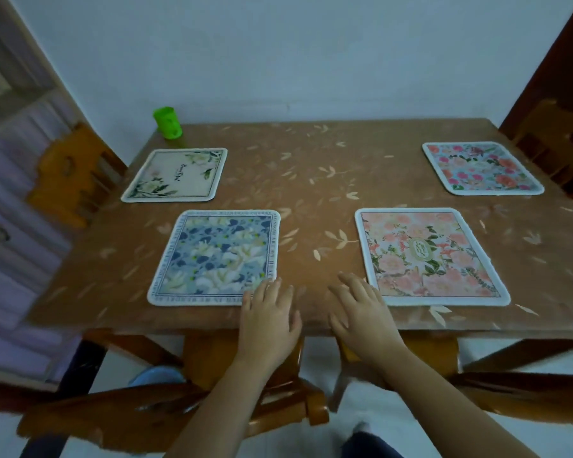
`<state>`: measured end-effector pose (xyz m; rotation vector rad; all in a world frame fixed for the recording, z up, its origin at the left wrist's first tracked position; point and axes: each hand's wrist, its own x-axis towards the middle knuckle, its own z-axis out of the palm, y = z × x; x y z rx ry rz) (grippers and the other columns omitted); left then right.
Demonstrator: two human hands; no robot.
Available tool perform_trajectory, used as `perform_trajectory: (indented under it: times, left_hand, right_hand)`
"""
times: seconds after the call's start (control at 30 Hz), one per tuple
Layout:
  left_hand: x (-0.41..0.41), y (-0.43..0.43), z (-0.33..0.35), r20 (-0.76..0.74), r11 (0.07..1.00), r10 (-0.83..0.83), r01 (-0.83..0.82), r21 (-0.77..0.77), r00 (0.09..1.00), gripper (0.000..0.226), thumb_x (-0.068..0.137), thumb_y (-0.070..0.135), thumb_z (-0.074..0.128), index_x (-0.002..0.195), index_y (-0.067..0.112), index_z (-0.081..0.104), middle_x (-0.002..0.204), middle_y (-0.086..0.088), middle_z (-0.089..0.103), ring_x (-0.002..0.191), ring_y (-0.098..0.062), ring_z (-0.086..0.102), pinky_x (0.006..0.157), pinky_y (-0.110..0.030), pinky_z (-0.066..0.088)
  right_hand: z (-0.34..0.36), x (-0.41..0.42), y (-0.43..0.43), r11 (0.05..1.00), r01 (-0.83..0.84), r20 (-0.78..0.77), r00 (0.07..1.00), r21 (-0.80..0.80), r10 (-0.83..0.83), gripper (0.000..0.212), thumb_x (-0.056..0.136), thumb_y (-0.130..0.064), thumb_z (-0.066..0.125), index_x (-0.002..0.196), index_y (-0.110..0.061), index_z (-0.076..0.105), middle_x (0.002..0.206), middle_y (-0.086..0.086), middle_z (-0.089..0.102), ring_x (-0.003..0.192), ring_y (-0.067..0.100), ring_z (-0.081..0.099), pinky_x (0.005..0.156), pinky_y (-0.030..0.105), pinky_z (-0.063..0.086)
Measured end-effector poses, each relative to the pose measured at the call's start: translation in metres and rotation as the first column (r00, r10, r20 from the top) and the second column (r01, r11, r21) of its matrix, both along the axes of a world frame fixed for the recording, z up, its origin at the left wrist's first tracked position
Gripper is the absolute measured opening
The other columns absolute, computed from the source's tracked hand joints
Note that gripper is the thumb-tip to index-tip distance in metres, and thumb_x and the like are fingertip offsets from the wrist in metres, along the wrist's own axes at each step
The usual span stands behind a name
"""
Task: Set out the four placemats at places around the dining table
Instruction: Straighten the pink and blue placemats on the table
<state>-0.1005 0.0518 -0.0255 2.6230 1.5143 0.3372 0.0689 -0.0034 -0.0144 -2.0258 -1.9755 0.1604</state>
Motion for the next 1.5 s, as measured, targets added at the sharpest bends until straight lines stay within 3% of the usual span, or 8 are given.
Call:
perform_trajectory:
  times: [0.4, 0.57, 0.87, 1.0, 1.13, 1.23, 1.33, 1.5]
  left_hand:
    - [-0.093, 0.069, -0.037, -0.072, 0.993, 0.086, -0.091, -0.070, 0.994, 0.044, 0.090, 0.038, 0.041, 0.130, 0.020, 0.043, 0.139, -0.002, 0.043, 0.132, -0.020, 0.028, 0.108, -0.045, 0.021]
    - [-0.125, 0.107, -0.059, -0.150, 0.992, 0.045, -0.061, -0.108, 0.988, 0.045, 0.091, 0.040, 0.039, 0.131, 0.018, 0.042, 0.141, -0.002, 0.039, 0.134, -0.020, 0.023, 0.109, -0.044, 0.018]
    - [-0.164, 0.139, -0.098, -0.072, 0.980, -0.121, 0.107, -0.169, 0.990, 0.046, 0.087, 0.040, 0.053, 0.124, 0.014, 0.051, 0.137, -0.009, 0.046, 0.131, -0.026, 0.032, 0.108, -0.047, 0.025]
    - [-0.173, 0.148, -0.114, -0.083, 0.966, -0.185, 0.165, -0.201, 0.979, 0.051, 0.084, 0.041, 0.058, 0.127, 0.015, 0.050, 0.138, -0.008, 0.045, 0.131, -0.026, 0.033, 0.107, -0.048, 0.024]
    - [-0.178, 0.154, -0.125, -0.009, 0.969, -0.216, 0.213, -0.124, 0.976, 0.050, 0.067, 0.036, 0.078, 0.109, 0.012, 0.064, 0.120, -0.012, 0.061, 0.115, -0.032, 0.053, 0.091, -0.053, 0.042]
    - [-0.179, 0.157, -0.130, 0.071, 0.973, -0.211, 0.216, -0.085, 0.975, 0.044, 0.069, 0.032, 0.077, 0.106, 0.012, 0.065, 0.119, -0.012, 0.062, 0.113, -0.032, 0.054, 0.091, -0.053, 0.043]
    - [-0.179, 0.160, -0.131, 0.084, 0.973, -0.218, 0.223, -0.055, 0.972, 0.039, 0.071, 0.029, 0.076, 0.104, 0.011, 0.066, 0.117, -0.012, 0.062, 0.112, -0.032, 0.054, 0.091, -0.052, 0.044]
    - [-0.183, 0.163, -0.127, 0.093, 0.940, -0.340, 0.338, 0.038, 0.936, 0.037, 0.065, 0.011, 0.080, 0.099, 0.005, 0.067, 0.109, -0.013, 0.066, 0.107, -0.032, 0.058, 0.086, -0.052, 0.049]
  right_hand:
    - [-0.033, -0.074, 0.083, 0.981, -0.169, 0.028, 0.985, -0.097, 0.172, 0.044, 0.084, -0.027, 0.051, 0.126, -0.015, 0.045, 0.135, 0.009, 0.045, 0.129, 0.027, 0.036, 0.106, 0.049, 0.031]
    - [-0.057, -0.101, 0.127, 0.962, -0.201, 0.027, 0.977, -0.182, 0.209, 0.043, 0.087, -0.034, 0.050, 0.126, -0.017, 0.042, 0.138, 0.007, 0.041, 0.130, 0.024, 0.033, 0.109, 0.045, 0.026]
    - [-0.095, -0.132, 0.153, 0.957, -0.149, 0.022, 0.987, -0.248, 0.159, 0.049, 0.084, -0.038, 0.053, 0.127, -0.016, 0.043, 0.135, 0.006, 0.043, 0.128, 0.024, 0.035, 0.105, 0.040, 0.029]
    - [-0.112, -0.149, 0.149, 0.965, -0.118, 0.007, 0.992, -0.236, 0.123, 0.049, 0.078, -0.034, 0.062, 0.120, -0.011, 0.050, 0.128, 0.012, 0.051, 0.125, 0.030, 0.041, 0.101, 0.045, 0.035]
    - [-0.117, -0.159, 0.151, 0.990, -0.038, -0.002, 0.999, -0.135, 0.038, 0.046, 0.067, -0.030, 0.074, 0.107, -0.012, 0.060, 0.115, 0.013, 0.061, 0.114, 0.033, 0.053, 0.090, 0.049, 0.046]
    - [-0.115, -0.159, 0.153, 0.991, -0.029, -0.053, 0.998, -0.128, 0.022, 0.046, 0.068, -0.031, 0.074, 0.108, -0.013, 0.061, 0.120, 0.013, 0.059, 0.117, 0.032, 0.051, 0.090, 0.051, 0.048]
    - [-0.114, -0.155, 0.152, 0.996, -0.060, -0.074, 0.996, -0.059, 0.056, 0.042, 0.062, -0.028, 0.080, 0.098, -0.011, 0.067, 0.109, 0.015, 0.065, 0.106, 0.036, 0.059, 0.076, 0.053, 0.055]
    - [-0.110, -0.154, 0.151, 0.997, -0.075, -0.133, 0.988, -0.003, 0.074, 0.031, 0.062, -0.019, 0.083, 0.088, -0.005, 0.070, 0.099, 0.017, 0.069, 0.100, 0.038, 0.062, 0.071, 0.052, 0.057]
